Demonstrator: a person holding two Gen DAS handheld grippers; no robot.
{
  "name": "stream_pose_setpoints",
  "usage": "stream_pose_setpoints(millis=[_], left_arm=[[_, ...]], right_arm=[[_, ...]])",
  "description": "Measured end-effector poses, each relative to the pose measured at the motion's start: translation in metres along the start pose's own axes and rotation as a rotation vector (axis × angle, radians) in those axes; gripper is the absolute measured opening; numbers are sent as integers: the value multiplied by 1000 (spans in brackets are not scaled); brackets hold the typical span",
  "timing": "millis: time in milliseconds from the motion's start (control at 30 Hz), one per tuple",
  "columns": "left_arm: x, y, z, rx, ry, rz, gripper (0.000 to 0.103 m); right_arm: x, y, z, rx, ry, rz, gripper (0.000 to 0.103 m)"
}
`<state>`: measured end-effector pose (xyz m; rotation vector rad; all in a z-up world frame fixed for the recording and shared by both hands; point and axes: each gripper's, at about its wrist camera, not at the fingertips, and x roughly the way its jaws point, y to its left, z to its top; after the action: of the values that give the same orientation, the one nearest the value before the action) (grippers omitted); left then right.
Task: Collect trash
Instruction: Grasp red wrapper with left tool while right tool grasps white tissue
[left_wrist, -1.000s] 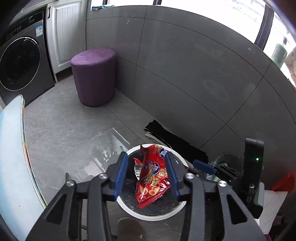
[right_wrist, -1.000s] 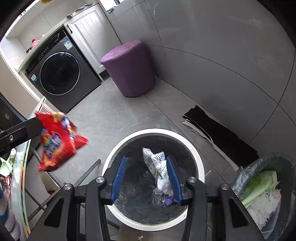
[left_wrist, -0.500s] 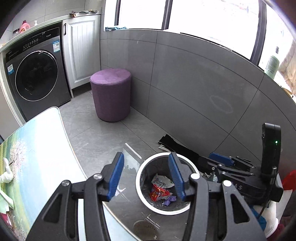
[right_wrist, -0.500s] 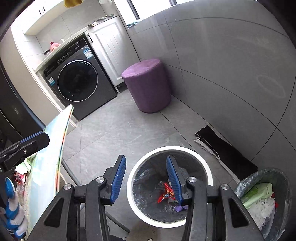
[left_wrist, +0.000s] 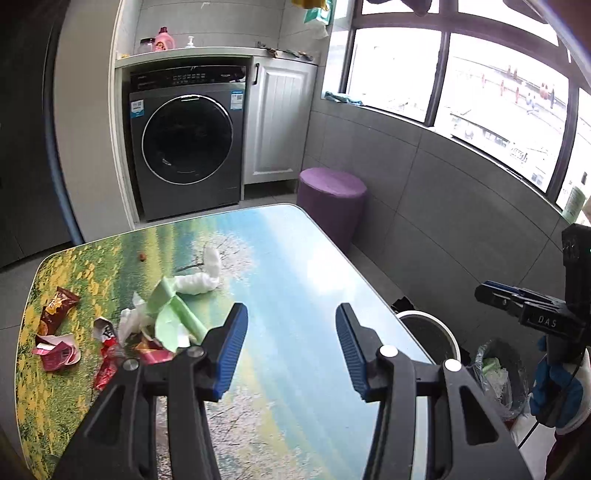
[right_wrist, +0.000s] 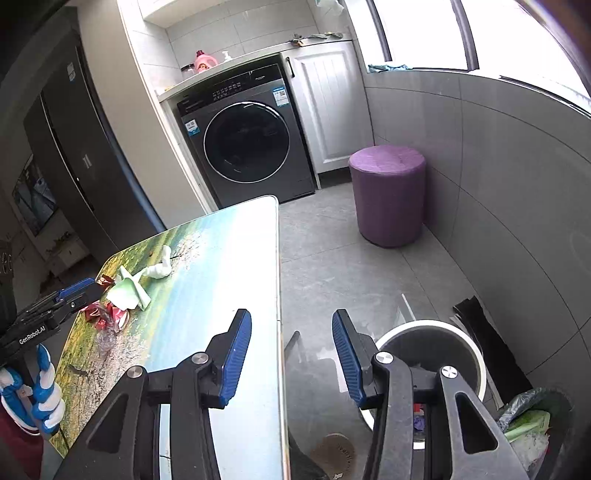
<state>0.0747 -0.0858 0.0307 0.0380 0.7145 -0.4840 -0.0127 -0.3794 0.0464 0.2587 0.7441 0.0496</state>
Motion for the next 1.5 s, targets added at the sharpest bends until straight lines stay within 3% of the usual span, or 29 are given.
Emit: stream_pose_setpoints(millis=[233,367,733,1000,1100,1267,1500], left_arm=[[-14,113,-35,-132,27,158,47],[-6,152,-49,-185,61,196,47],[37,173,-67,-199,132,188,44],[49,173,-71,-193,149,158,20],[48,173,-72,-189,140,162,13],[40,176,-72,-210,121,194,11],[2,172,-68,-232,60,220,11]], right_arm=[[47,63,18,-76,58,110,43],[85,98,32,-114,96,165,43],[217,164,61,-153,200,264,46],[269,181,62,-156,245,286,44],[273,180,57,-164,257,303,26],[252,164,56,-150,217,266,19],[184,117,45,-105,137,204,14]])
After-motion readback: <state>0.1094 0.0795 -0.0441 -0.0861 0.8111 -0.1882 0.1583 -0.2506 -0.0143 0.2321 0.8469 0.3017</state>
